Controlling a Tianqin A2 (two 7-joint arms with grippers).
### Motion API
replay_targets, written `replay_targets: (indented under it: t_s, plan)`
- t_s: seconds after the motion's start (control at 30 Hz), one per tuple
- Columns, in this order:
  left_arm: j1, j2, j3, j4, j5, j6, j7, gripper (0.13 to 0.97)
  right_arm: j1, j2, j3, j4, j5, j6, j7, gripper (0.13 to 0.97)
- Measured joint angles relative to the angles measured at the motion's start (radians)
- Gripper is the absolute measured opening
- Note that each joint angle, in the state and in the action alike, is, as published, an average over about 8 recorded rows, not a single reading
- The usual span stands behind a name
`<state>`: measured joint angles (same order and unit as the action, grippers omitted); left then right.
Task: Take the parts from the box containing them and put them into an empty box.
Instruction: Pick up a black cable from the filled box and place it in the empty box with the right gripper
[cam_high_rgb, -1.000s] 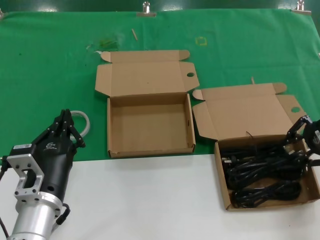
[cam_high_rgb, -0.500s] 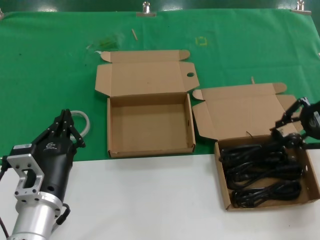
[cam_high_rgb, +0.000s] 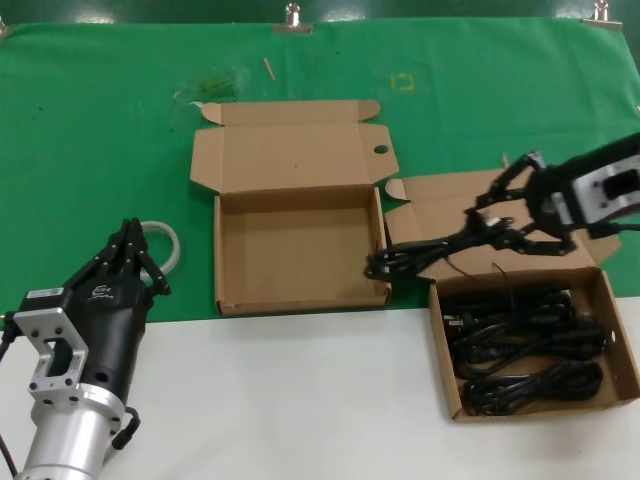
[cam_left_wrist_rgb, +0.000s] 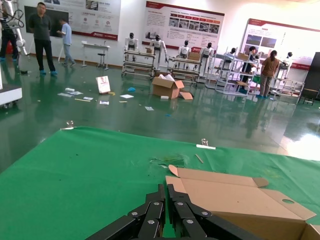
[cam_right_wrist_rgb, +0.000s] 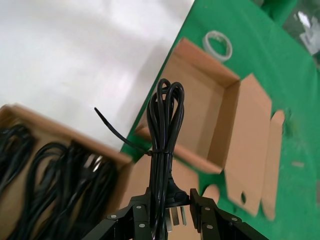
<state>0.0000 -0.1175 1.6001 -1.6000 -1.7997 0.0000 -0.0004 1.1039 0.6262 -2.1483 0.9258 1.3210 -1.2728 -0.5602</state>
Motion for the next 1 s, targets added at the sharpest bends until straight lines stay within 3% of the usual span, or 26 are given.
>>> replay_targets:
  t_s: [0.57,1.0]
  plan:
    - [0.0,0.0,0.0,0.0,0.0,0.0,0.0,0.156,0.031,-0.218,-0.057,-0.103,-0.027,0.13,-0.018,0.291]
    - [0.0,0.0,0.0,0.0,0.0,0.0,0.0,0.156,0.099,-0.389,-0.069,-0.401,-0.027,0.239,-0.138,0.291]
